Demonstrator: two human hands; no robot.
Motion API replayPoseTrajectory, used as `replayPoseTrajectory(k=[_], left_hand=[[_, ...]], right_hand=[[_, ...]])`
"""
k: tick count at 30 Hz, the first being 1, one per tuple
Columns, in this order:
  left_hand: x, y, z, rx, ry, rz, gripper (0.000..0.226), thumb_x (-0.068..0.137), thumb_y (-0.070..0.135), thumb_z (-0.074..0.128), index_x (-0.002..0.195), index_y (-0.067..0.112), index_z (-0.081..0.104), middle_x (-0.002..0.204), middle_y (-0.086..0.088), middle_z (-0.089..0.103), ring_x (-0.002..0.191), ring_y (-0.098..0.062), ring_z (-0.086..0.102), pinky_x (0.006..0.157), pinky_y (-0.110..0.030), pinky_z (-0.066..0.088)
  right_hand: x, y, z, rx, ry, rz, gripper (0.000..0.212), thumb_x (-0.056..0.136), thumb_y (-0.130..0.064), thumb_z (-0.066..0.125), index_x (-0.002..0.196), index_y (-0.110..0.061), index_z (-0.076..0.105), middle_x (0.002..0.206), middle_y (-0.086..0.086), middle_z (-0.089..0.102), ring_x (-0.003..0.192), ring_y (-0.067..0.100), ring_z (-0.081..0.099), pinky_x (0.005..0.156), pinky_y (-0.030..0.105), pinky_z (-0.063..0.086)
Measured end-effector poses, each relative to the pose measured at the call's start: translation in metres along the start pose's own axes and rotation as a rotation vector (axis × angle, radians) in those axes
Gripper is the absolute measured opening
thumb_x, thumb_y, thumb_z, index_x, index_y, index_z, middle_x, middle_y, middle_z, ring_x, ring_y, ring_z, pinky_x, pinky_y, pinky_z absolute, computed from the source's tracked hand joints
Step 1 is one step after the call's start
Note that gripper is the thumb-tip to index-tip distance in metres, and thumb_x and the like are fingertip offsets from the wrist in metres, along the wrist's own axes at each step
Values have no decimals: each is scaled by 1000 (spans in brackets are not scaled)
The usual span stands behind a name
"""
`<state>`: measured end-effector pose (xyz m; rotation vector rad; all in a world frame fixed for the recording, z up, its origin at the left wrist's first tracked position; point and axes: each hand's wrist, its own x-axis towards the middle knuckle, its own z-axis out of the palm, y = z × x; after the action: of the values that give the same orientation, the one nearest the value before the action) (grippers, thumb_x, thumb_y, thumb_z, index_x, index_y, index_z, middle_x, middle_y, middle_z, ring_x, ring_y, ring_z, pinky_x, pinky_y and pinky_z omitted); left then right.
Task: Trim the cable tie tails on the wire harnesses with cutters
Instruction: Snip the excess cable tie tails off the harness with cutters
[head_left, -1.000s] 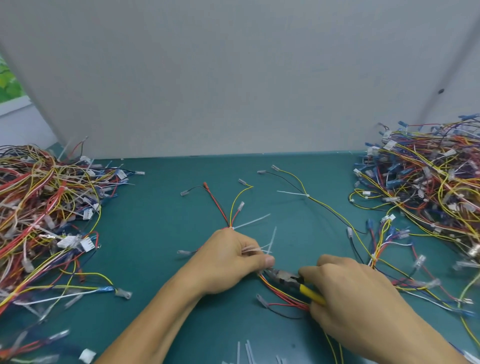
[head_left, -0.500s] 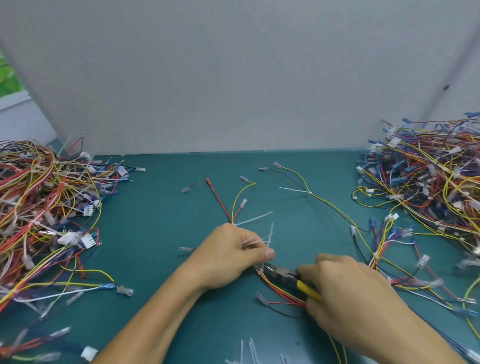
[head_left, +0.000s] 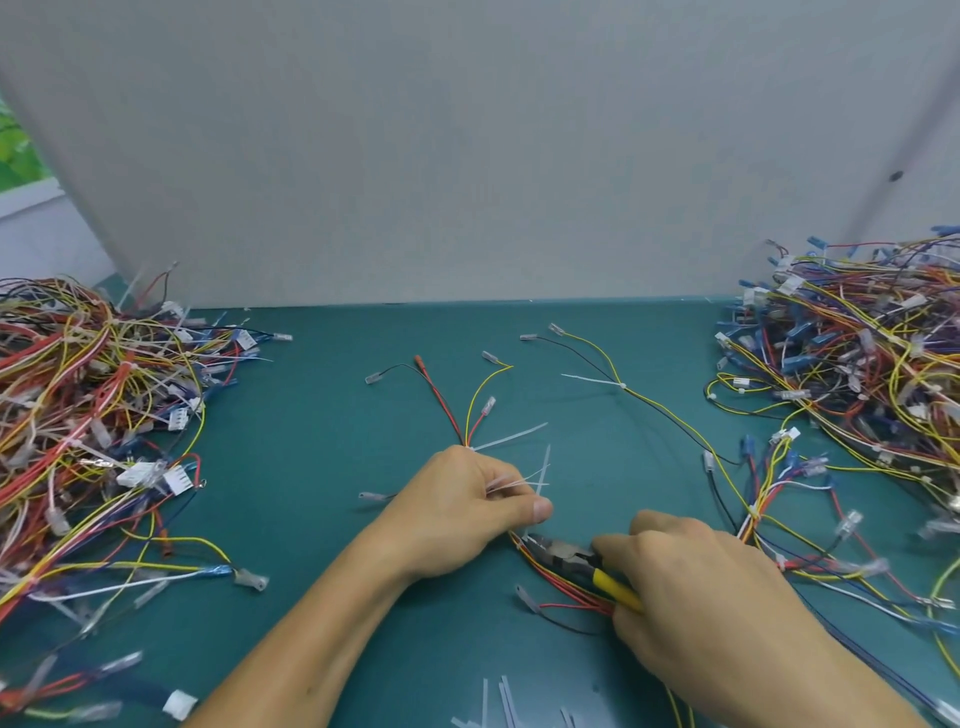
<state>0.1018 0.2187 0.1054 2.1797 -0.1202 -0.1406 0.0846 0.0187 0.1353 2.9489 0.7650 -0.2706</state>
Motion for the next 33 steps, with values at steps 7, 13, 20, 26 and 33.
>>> replayPoseTrajectory(k=[7, 13, 20, 26, 33], left_hand=[[1, 0, 0, 10, -4, 7, 34, 84, 34, 69, 64, 9, 58, 55, 8, 38, 55, -10, 32, 52, -23, 28], [0, 0, 0, 26, -12, 12, 31, 84, 34, 68, 65, 11, 61, 58, 6, 43, 56, -9, 35, 54, -23, 29], [0, 1, 1, 22, 1, 11, 36, 85, 32, 68, 54, 22, 52, 54, 10, 37, 54, -8, 31, 52, -21, 27], [-2, 2, 0, -1, 34, 24, 29, 86, 28, 67, 60, 18, 60, 49, 12, 42, 49, -3, 34, 50, -15, 28], [-2, 4, -18, -626, 271, -118, 37, 95, 11, 44, 59, 19, 50, 55, 1, 38, 47, -13, 29, 46, -22, 25]], right_hand=[[3, -3, 7, -1, 0, 17, 7, 90, -28, 40, 88, -26, 34, 89, -3, 34, 92, 29, 54, 56, 33, 27], [5, -2, 13, 0, 5, -1, 3, 89, -26, 40, 91, -26, 37, 86, -2, 33, 98, 29, 58, 63, 34, 31], [8, -3, 18, -54, -1, -14, 7, 89, -22, 39, 89, -25, 33, 77, 0, 26, 95, 29, 58, 48, 31, 18], [8, -4, 19, -67, 9, -14, 6, 90, -22, 39, 90, -24, 33, 76, 2, 26, 89, 32, 56, 47, 28, 14], [5, 2, 10, 88, 80, 20, 11, 90, -36, 38, 95, -26, 40, 89, -4, 40, 100, 26, 57, 64, 34, 32]])
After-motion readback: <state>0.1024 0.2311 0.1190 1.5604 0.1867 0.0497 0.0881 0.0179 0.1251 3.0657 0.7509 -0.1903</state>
